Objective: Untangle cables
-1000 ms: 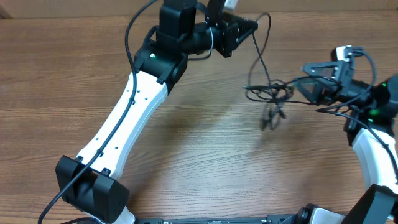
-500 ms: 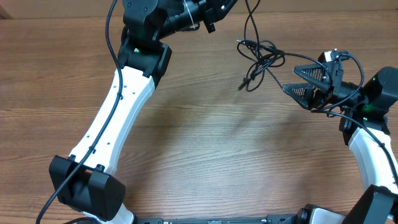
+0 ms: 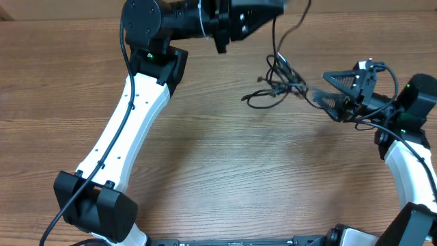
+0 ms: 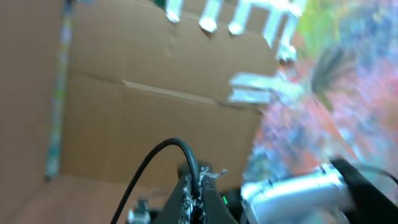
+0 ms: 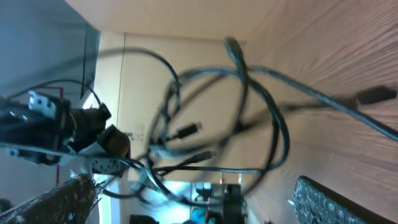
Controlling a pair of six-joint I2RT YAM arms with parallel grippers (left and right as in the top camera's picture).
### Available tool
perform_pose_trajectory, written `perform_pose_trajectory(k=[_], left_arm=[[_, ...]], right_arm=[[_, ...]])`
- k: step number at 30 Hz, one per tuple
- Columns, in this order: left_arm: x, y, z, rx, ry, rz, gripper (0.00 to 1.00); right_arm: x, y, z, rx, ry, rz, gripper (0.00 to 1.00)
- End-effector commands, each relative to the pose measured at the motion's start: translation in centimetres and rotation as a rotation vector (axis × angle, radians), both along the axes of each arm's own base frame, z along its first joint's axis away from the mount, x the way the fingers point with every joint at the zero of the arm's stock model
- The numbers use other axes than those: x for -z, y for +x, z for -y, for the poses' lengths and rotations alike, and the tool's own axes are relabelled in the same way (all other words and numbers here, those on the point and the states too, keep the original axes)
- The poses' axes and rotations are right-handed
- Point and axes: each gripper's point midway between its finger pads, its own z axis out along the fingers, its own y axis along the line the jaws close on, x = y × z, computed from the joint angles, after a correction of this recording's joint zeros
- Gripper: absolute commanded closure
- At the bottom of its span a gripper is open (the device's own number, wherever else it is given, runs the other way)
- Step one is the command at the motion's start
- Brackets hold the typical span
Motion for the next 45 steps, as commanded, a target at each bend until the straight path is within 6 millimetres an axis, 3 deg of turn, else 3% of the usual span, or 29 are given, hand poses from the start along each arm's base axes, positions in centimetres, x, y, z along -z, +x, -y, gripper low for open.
perform_pose_trajectory(k=[1,6,8,14,20,25,31,36,40,45], left_arm=[[0.3,-0.3,-2.9,0.024,0.076,0.019,0.96],[1.5,3.4,-6.4,-0.093,0.099,-0.086,0.96],[2.5,6.2,-7.4,-0.205,0.086,-0.180,0.96],[5.5,11.8,-7.5,-0.512,0.076,-0.385,0.96],[9.8,15.5,-8.6,-0.828,0.145,-0.517,0.96],[12.6,16.3,-9.0,-0.995,0.220,-0.576,0.96],[14.0,16.4,-9.1,-1.088,0.267,-0.586,0.96],[14.9,17.6,-12.4,-1.297,0.282,-0.598,0.96],[16.3,17.7,-14.4,-1.405,0.363,-0.582,0.96],[20.5,15.6,-15.2,-1.387,0.621,-0.587,0.96]], right_arm=[[-0.6,-0.8,0.5,-0.042,0.003,0.044,0.00],[-0.8,-1.7,0.1,-0.096,0.012,0.064,0.00],[-0.8,-1.7,0.0,-0.099,0.012,0.065,0.00],[-0.8,-2.0,-1.7,-0.151,0.011,0.070,0.00],[-1.0,-2.5,-3.7,-0.213,0.004,0.094,0.00],[-1.0,-3.1,-5.7,-0.276,0.007,0.093,0.00],[-0.9,-4.1,-8.1,-0.354,0.015,0.080,0.00],[-0.9,-5.6,-11.0,-0.452,0.018,0.083,0.00],[-1.0,-6.0,-11.7,-0.475,0.017,0.092,0.00],[-1.1,-5.9,-11.7,-0.475,0.012,0.110,0.00]])
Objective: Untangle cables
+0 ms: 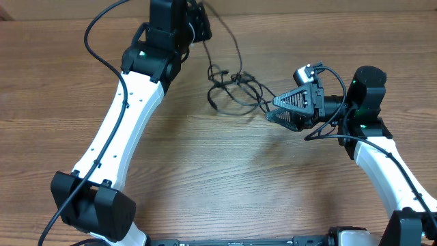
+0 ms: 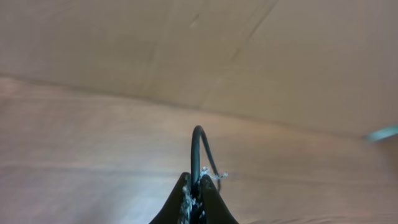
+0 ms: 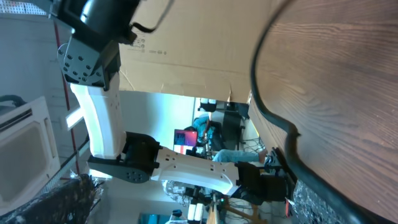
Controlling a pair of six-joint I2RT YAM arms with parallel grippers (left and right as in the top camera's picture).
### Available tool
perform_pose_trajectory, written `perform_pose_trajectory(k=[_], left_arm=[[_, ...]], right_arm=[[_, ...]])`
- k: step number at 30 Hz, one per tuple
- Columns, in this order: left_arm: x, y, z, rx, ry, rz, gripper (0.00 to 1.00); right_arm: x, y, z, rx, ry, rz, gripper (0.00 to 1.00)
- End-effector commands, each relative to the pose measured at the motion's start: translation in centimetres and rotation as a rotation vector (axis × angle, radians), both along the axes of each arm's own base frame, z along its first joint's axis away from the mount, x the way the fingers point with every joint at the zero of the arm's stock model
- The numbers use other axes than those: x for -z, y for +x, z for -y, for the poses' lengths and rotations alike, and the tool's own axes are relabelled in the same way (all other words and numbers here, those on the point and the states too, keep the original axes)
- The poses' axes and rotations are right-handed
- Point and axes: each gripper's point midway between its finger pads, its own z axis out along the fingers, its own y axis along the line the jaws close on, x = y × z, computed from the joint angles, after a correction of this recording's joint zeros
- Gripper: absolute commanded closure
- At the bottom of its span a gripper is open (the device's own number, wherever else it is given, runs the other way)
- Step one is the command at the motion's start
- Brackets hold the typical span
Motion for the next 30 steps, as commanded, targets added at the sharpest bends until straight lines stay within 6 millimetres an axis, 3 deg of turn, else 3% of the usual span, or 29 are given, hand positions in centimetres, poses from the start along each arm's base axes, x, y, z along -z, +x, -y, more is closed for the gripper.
perform_pose_trajectory(k=[1,4,6,9,12,15,17,22,25,30], left_arm=[[1.6,-1.5,-2.0,0.008,0.175,-0.066,0.96],[5.3,-3.5,-2.6,0.028,0.229,-0.217,0.96],[9.7,-5.1,-3.2,0.046,0.294,-0.375,0.96],[12.1,-5.2,-3.0,0.060,0.297,-0.433,0.96],[13.1,-4.2,-1.5,0.067,0.210,-0.436,0.96],[12.0,-2.5,1.5,0.145,0.068,-0.362,0.96],[9.9,-0.9,3.5,0.182,-0.040,-0.269,0.96],[6.1,1.7,4.7,0.166,-0.155,-0.109,0.96],[4.4,2.8,4.7,0.158,-0.166,-0.027,0.96],[4.8,2.9,4.1,0.150,-0.105,-0.017,0.96]], right_arm=[[-0.6,-0.4,0.0,-0.033,0.008,0.052,0.00],[-0.8,-0.4,0.0,-0.032,0.007,0.079,0.00],[-0.9,-0.4,0.0,-0.032,0.007,0.085,0.00],[-0.9,-0.3,0.0,-0.031,0.007,0.088,0.00],[-0.9,-0.3,0.0,-0.029,0.006,0.097,0.00],[-0.8,0.0,0.0,-0.009,0.001,0.100,0.00],[-0.8,0.2,-0.1,-0.002,-0.001,0.096,0.00],[-0.4,0.1,-0.1,0.001,-0.002,0.047,0.00],[1.0,0.5,-0.2,0.044,-0.016,-0.135,0.00],[1.8,-0.4,-1.0,0.016,-0.020,-0.312,0.00]])
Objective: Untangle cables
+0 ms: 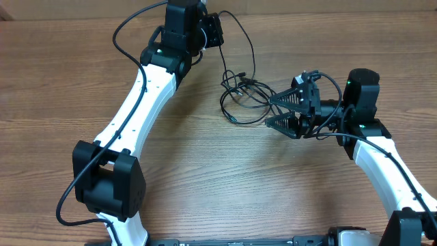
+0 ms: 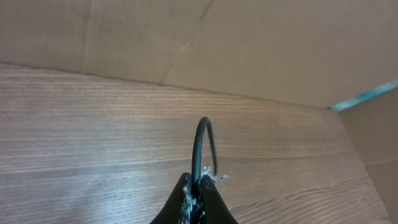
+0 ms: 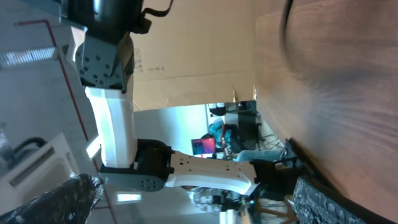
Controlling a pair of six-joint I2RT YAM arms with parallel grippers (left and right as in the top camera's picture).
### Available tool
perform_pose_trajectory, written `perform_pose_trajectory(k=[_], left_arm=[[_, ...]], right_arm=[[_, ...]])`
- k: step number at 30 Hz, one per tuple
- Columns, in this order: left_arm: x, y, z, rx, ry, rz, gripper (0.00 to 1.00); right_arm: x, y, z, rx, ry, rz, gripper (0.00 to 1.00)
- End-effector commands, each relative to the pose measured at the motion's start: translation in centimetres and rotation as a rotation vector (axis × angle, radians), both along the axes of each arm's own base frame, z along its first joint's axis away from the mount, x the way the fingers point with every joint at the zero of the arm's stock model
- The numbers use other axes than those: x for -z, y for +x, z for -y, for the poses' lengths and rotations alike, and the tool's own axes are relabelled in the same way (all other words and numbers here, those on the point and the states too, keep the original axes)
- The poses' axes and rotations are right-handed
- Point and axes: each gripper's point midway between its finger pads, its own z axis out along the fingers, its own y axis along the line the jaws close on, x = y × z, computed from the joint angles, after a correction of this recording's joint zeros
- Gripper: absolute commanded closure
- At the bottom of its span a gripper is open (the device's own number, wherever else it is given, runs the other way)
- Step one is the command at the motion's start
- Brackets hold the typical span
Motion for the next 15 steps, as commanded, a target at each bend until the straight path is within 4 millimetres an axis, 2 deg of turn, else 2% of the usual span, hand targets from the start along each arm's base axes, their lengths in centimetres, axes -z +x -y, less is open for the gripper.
perform_pose_trajectory(k=[1,3,6,10,12,15], left_arm=[[0.2,0.1,-1.2,-0.027,0.068,0.005,0.96],[1.3,-0.3,-2.2,-0.058,0.122,-0.031,0.96],[2.5,-1.2,-2.1,-0.010,0.170,-0.070,0.96],[2.6,-5.2,2.9,0.418,0.140,-0.040,0.96],[1.8,-7.8,5.1,0.633,0.081,0.002,0.96],[0.9,-11.3,6.8,0.841,-0.022,0.011,0.96]], right_arm=[[-0.1,-0.5,-1.0,-0.027,0.001,-0.112,0.00],[-0.4,-1.0,-1.6,-0.060,0.008,-0.124,0.00],[-1.1,-0.8,-2.0,-0.061,0.007,-0.083,0.00],[-2.2,2.6,-1.0,0.104,-0.033,0.251,0.00],[-2.2,4.8,0.4,0.223,-0.072,0.343,0.00],[-1.8,7.9,3.1,0.408,-0.141,0.390,0.00]])
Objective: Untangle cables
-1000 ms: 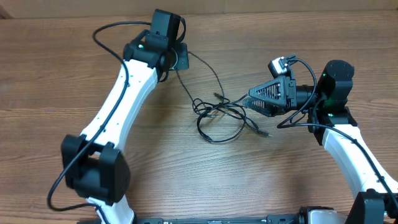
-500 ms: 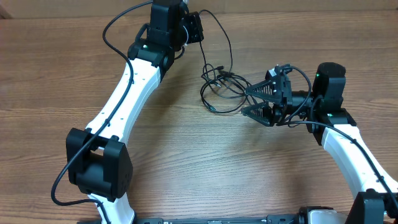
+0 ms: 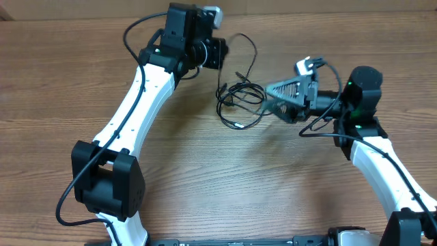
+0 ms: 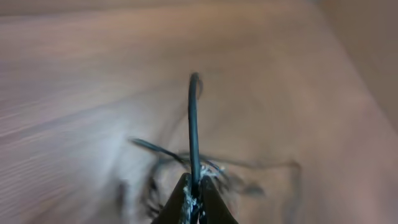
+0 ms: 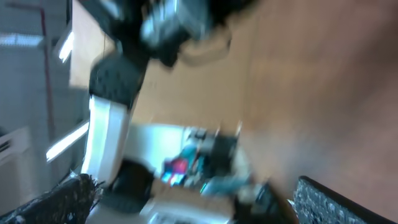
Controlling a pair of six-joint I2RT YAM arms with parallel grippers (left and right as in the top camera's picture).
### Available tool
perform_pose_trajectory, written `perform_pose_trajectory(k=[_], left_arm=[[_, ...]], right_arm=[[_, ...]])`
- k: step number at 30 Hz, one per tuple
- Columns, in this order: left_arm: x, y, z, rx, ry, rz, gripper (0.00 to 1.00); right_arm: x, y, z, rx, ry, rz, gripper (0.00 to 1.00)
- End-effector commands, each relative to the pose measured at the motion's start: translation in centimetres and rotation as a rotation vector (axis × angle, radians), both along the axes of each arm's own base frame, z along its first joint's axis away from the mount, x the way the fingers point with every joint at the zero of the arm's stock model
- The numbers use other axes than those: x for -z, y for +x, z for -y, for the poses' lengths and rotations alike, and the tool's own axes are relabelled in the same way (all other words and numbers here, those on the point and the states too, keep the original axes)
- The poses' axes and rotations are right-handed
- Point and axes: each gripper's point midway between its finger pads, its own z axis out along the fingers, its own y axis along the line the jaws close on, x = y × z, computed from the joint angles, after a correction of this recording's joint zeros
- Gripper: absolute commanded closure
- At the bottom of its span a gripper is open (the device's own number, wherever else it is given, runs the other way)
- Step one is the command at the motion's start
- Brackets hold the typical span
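Observation:
A tangle of thin black cables lies on the wooden table between the two arms. One strand loops up from it to my left gripper, which is shut on that cable. The left wrist view shows the strand rising from the closed fingertips of the left gripper, with the blurred tangle below. My right gripper stands open just right of the tangle, nothing between its fingers. The right wrist view is blurred; only the fingers show, wide apart.
A cardboard wall runs along the table's far edge. The right arm's own black lead hangs beside its wrist. Bare wood stretches in front of and left of the tangle.
My left gripper has come nearer and tipped down toward the tangle, still shut on the strand. The tangle has shifted slightly left. The right gripper has tilted, staying open beside it.
First the left gripper held a strand high at the far edge while the tangle hung by the open right gripper at the right. Later the tangle lay nearer the table's middle with both grippers beside it. Now the left gripper holds the strand right over the tangle.

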Motion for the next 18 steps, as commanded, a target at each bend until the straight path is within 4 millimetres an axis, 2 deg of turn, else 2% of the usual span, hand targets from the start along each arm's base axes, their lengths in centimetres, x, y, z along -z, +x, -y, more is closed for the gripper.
perform_pose_trajectory(k=[1,5,8,10,14,18], left_arm=[[-3.1,-6.0,3.8,0.430,-0.205,0.036,0.96],[-4.0,-7.9,4.6,0.522,-0.281,0.011,0.96],[-5.1,-8.5,5.5,0.561,-0.335,0.022,0.96],[-6.4,-8.4,6.3,0.567,-0.387,0.022,0.96],[-9.4,-7.8,8.4,0.532,-0.485,0.002,0.96],[-12.3,-8.9,10.7,0.584,-0.571,0.020,0.96]], right_arm=[[0.3,4.5,3.6,0.275,-0.082,0.123,0.00],[2.7,6.0,5.7,0.397,-0.167,0.081,0.00],[6.3,5.3,5.7,0.392,-0.291,0.027,0.00],[8.0,4.5,5.3,0.363,-0.357,0.020,0.00],[8.4,3.2,3.9,0.270,-0.389,0.094,0.02],[8.3,2.8,3.0,0.221,-0.403,0.169,0.15]])
